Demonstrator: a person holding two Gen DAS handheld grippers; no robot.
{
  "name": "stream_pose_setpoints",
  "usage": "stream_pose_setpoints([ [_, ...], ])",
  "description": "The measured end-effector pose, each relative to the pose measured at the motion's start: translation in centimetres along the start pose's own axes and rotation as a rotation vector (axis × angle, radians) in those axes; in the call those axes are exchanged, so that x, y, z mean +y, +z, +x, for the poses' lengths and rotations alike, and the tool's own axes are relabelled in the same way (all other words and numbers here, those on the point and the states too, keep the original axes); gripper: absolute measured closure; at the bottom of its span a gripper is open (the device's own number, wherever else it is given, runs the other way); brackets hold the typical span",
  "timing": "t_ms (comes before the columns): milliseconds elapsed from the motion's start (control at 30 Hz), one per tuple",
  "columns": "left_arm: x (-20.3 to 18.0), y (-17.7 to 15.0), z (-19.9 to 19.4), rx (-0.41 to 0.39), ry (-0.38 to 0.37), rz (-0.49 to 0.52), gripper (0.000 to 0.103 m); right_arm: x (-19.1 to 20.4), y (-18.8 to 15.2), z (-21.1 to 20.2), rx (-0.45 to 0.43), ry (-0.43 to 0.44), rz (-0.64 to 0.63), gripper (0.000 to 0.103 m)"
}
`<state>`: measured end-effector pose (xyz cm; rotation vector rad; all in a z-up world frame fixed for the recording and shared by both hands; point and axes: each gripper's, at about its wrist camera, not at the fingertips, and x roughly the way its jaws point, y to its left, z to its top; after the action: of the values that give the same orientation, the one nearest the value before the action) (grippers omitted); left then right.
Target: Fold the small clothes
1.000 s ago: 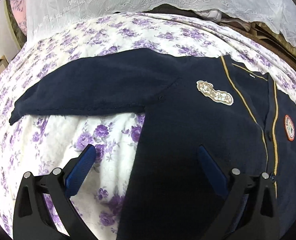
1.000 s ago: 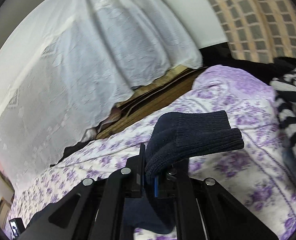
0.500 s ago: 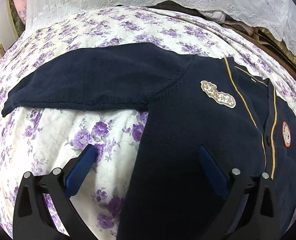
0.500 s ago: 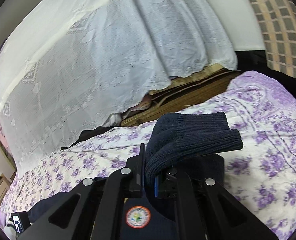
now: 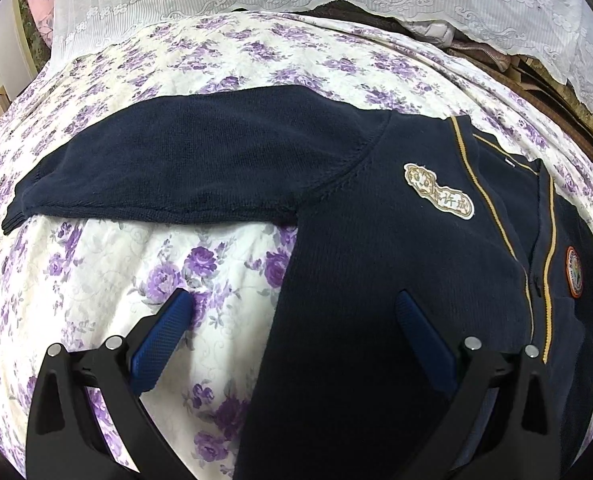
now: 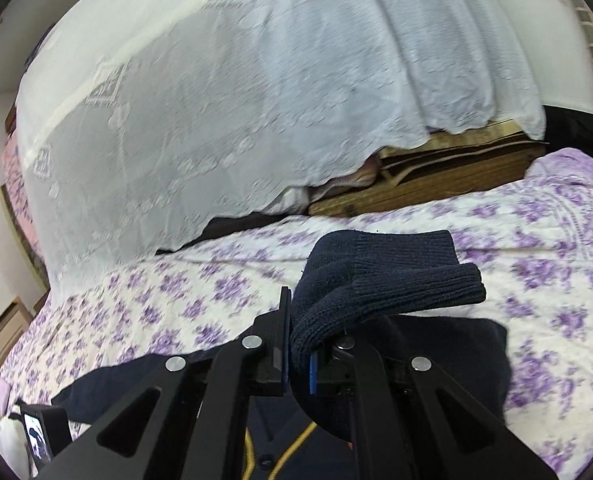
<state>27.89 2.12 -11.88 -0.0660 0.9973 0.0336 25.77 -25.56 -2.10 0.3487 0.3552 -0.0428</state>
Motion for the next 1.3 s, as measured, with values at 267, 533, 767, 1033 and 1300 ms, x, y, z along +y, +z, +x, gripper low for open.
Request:
stream_pose_setpoints([
  [267, 0.1, 0.1, 0.3, 0.004, 0.001, -0.002, 0.004, 2.6, -3.2, 3.4, 0.110, 0.007, -0.084, 0.096],
  [533, 0.2, 0.3, 0.5, 0.007, 0.004, -0.003, 0.004, 4.2, -6.6, 6.8, 0.248, -0.006, -0.186, 0.096],
  [767, 0.2, 0.3, 0.6, 0.008, 0.003, -0.002, 0.004, 6.8, -9.2, 9.6, 0.471, 0.080, -0.331, 0.055],
  [1033, 0.2, 0.3, 0.6, 0.009, -0.003, 0.001, 0.004, 6.8, -7.7, 3.9, 0.434, 0.130, -0.415, 0.041],
  [1300, 0.8, 2.4, -3.0, -0.022, -0.363, -0.106, 0.005, -4.0, -3.2, 0.1, 0.318, -0.037, -0.204, 0.065],
])
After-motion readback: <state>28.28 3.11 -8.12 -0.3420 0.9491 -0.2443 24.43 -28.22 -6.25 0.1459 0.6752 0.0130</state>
